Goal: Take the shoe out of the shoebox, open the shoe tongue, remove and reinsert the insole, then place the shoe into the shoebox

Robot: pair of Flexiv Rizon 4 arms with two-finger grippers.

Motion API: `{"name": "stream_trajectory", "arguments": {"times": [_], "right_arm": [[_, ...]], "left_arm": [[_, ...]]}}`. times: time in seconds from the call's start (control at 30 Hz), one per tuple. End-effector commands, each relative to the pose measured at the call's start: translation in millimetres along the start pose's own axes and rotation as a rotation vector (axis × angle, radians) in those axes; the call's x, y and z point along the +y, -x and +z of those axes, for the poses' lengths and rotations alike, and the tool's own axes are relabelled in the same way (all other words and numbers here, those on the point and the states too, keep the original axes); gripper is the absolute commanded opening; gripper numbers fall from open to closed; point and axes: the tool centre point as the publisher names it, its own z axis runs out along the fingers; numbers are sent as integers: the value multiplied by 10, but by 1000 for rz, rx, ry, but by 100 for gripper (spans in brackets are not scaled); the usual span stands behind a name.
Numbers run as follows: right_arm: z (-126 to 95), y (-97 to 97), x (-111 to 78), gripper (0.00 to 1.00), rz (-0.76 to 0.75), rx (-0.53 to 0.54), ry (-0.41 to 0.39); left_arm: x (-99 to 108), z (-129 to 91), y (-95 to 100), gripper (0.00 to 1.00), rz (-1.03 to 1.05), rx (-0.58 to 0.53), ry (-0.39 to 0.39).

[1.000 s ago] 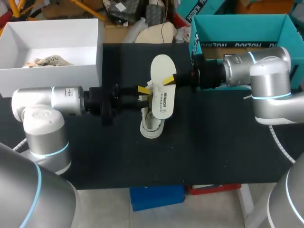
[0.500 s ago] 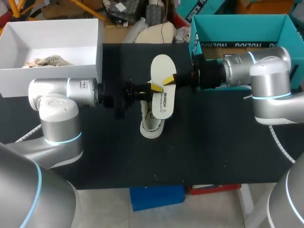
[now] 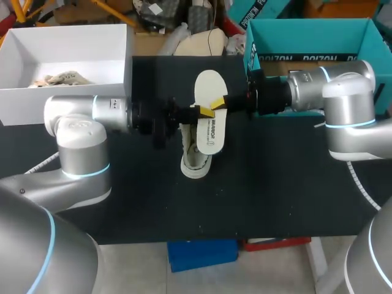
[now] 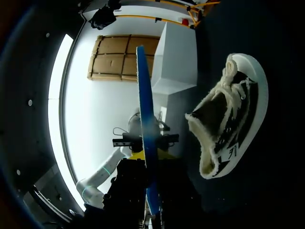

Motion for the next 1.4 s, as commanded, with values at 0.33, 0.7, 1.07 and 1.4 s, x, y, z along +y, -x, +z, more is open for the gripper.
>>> {"name": "stream_trajectory", "arguments": {"times": [0.33, 0.7, 1.07, 1.4], "right_arm": [[14, -6, 1, 0, 1, -3, -1], [-303, 115, -178, 100, 33, -118, 103], [-633, -65, -493, 100, -30, -460, 123], [-633, -65, -493, 100, -30, -460, 123]], "left_arm": [[-121, -62, -41, 0, -18, -7, -15], [-352, -294, 28, 0, -140, 90, -39], [-703, -597, 38, 0, -214, 390, -101], [-703, -597, 38, 0, -214, 390, -101]]}}
